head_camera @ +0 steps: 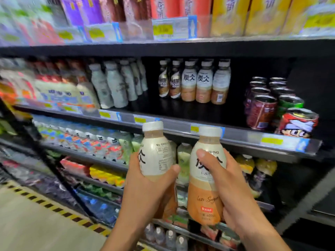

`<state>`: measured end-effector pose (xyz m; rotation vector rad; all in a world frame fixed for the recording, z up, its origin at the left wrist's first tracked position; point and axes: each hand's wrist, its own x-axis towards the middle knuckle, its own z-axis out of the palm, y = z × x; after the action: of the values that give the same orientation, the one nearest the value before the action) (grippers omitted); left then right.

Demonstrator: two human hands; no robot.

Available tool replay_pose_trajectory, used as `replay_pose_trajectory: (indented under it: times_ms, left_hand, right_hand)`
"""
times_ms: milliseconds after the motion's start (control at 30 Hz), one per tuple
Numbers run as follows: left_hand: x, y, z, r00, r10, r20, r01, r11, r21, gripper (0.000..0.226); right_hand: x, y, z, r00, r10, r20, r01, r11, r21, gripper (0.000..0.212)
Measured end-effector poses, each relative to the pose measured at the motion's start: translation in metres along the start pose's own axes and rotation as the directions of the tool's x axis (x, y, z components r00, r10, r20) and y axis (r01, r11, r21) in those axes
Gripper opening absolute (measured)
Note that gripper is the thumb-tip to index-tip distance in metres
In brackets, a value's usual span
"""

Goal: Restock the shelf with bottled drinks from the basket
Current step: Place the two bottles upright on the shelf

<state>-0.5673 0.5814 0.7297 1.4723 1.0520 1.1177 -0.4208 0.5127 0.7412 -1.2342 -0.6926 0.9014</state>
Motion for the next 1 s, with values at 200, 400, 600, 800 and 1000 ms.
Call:
replay_pose_trajectory:
  times_ms: [200,400,600,800,1000]
  left_hand:
    - [0.061,0.012,-0.018,0.995,0.051,0.085,-0.047,0.998,-0.045,0.07]
    - [0.126,0.036,0.012,0.977,0.107,0.183,-0.077,0.983,-0.168,0.057]
    - [0.185,0.055,0.045,0.962,0.133,0.236,-0.079,0.971,-0.224,0.036]
    - [0.25,0.045,0.08,0.975,0.104,0.199,-0.068,0.982,-0.179,0.035]
    - [0.31,0.028,0.116,0.95,0.189,0.247,-0.173,0.981,-0.086,0.071]
  right_hand:
    - [0.036,-0.019,0.037,0.999,-0.036,-0.022,0.036,0.999,-0.004,0.039]
    - [0.09,-0.059,0.044,0.99,-0.13,-0.06,0.126,0.99,-0.065,0.033]
    - [0.151,-0.089,0.044,0.995,-0.054,-0.089,0.052,0.998,-0.033,0.037]
    - [0.225,-0.085,0.048,0.938,-0.114,-0.327,0.101,0.993,-0.057,0.051]
    - [0.273,-0.075,0.035,0.936,-0.131,-0.326,0.056,0.972,-0.228,0.064]
